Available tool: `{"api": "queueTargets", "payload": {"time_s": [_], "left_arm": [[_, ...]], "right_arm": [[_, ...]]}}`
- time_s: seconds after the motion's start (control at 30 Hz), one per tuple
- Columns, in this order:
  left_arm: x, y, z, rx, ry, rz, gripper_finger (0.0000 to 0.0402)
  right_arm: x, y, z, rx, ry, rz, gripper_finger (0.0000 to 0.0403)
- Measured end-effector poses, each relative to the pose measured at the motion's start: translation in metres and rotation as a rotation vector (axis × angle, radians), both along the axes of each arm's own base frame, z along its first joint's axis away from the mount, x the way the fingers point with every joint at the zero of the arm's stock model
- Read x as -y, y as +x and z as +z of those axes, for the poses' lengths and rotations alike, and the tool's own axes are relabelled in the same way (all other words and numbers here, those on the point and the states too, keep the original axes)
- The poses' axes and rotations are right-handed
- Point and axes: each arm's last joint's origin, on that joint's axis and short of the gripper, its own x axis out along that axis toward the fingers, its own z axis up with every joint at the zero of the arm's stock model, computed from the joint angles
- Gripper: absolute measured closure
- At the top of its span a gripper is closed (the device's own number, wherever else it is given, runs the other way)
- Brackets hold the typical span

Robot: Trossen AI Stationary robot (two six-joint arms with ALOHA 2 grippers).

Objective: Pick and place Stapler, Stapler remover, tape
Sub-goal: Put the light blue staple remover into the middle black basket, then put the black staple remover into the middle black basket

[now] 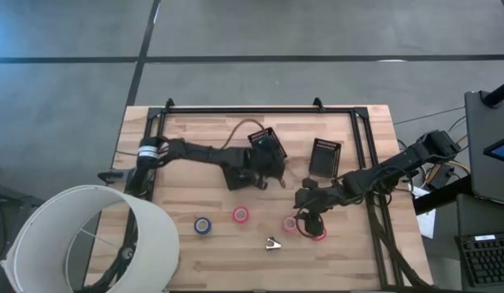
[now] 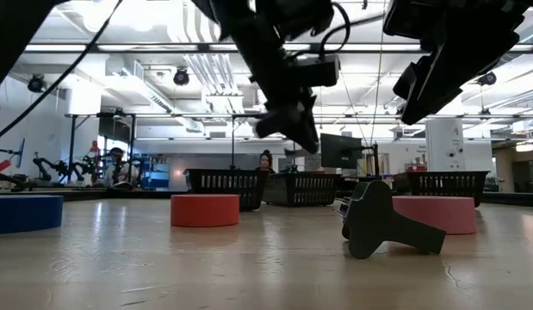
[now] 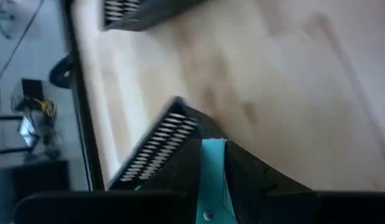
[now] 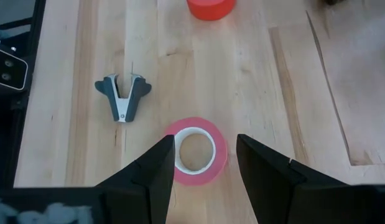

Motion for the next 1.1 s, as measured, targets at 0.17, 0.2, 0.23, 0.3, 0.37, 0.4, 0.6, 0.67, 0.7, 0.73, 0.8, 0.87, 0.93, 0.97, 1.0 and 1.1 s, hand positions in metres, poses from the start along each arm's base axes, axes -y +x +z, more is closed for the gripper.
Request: {"api": "queueTargets", "payload": {"time_s": [0.17, 0.2, 0.23, 0.3, 0.37, 0.4, 0.6, 0.67, 0.7, 0.73, 0.8, 0.87, 0.93, 0.97, 1.0, 1.1], "left_arm": [[-0.045, 0.001, -0.001, 0.141, -0.129, 0.099, 0.0337], [-0.053, 0.000, -0.002, 0.152, -0.166, 0.116, 0.0337], [-0.060, -0.002, -0.004, 0.163, -0.202, 0.133, 0.0337], [-0.073, -0.007, -0.010, 0.167, -0.268, 0.167, 0.0337], [-0.085, -0.011, -0.014, 0.177, -0.331, 0.200, 0.0337], [-0.089, -0.013, -0.016, 0.191, -0.362, 0.211, 0.0337], [-0.103, -0.018, -0.029, 0.263, -0.425, 0.264, 0.0337], [-0.104, -0.019, -0.031, 0.283, -0.425, 0.266, 0.0337], [-0.105, -0.019, -0.032, 0.282, -0.425, 0.267, 0.0336], [-0.105, -0.020, -0.034, 0.276, -0.425, 0.269, 0.0334], [-0.104, -0.023, -0.039, 0.258, -0.428, 0.274, 0.0327], [-0.104, -0.024, -0.042, 0.249, -0.430, 0.278, 0.0315], [-0.104, -0.025, -0.044, 0.245, -0.431, 0.280, 0.0301], [-0.104, -0.026, -0.045, 0.240, -0.431, 0.282, 0.0295], [-0.104, -0.027, -0.046, 0.237, -0.430, 0.285, 0.0288], [-0.105, -0.027, -0.045, 0.241, -0.406, 0.304, 0.0268]], "right_arm": [[0.000, 0.000, 0.000, 0.000, 0.000, 0.000, 0.0236], [0.000, 0.000, 0.000, 0.000, 0.000, 0.000, 0.0236], [0.000, 0.000, 0.000, 0.000, 0.001, 0.000, 0.0236], [0.000, 0.000, 0.000, 0.000, 0.001, 0.000, 0.0236], [0.000, 0.000, 0.000, 0.001, 0.001, 0.000, 0.0236], [0.000, 0.000, 0.000, 0.001, 0.001, 0.000, 0.0236], [0.000, 0.000, 0.000, 0.001, 0.003, -0.002, 0.0236], [0.000, 0.000, 0.000, 0.002, 0.004, -0.002, 0.0236], [0.000, 0.000, 0.000, 0.002, 0.004, -0.002, 0.0236], [0.000, 0.000, 0.000, 0.002, 0.004, -0.002, 0.0236], [0.000, 0.000, 0.000, 0.001, 0.003, -0.002, 0.0236], [0.000, 0.000, 0.000, 0.002, 0.003, -0.003, 0.0236], [0.000, 0.000, 0.000, 0.002, 0.004, -0.002, 0.0236], [0.000, 0.000, 0.000, 0.002, 0.004, -0.002, 0.0236], [0.000, 0.000, 0.000, 0.002, 0.003, -0.002, 0.0236], [0.000, 0.000, 0.000, 0.002, 0.003, -0.002, 0.0236]]}}
